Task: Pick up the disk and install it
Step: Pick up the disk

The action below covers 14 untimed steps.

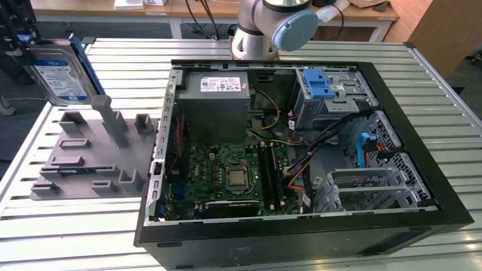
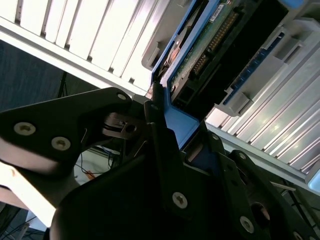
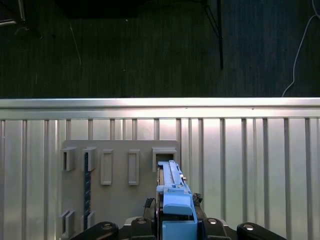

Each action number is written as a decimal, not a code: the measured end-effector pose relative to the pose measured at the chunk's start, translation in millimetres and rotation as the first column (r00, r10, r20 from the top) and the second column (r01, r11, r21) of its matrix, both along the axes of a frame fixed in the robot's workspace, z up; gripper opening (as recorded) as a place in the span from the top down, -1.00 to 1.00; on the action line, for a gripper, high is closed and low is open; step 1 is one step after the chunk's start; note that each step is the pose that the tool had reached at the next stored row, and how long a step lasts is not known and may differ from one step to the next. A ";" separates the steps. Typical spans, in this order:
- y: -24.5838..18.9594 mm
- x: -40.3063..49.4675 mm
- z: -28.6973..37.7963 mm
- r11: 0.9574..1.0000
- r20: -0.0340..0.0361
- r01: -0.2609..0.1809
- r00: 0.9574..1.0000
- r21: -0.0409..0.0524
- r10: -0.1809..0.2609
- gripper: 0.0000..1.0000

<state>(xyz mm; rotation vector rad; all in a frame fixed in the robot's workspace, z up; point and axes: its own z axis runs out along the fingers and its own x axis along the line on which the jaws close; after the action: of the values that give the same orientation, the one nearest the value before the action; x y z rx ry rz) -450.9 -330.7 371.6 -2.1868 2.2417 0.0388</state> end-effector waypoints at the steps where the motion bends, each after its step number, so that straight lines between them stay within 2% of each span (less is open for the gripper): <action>1: 0.0 0.0 0.5 1.000 0.000 0.000 1.000 0.000 0.000 0.27; 14: 0.0 0.0 2.1 1.000 0.000 0.000 1.000 0.000 0.000 0.27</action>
<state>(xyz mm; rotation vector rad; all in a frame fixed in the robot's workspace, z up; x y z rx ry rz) -450.9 -330.7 373.7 -2.1868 2.2418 0.0387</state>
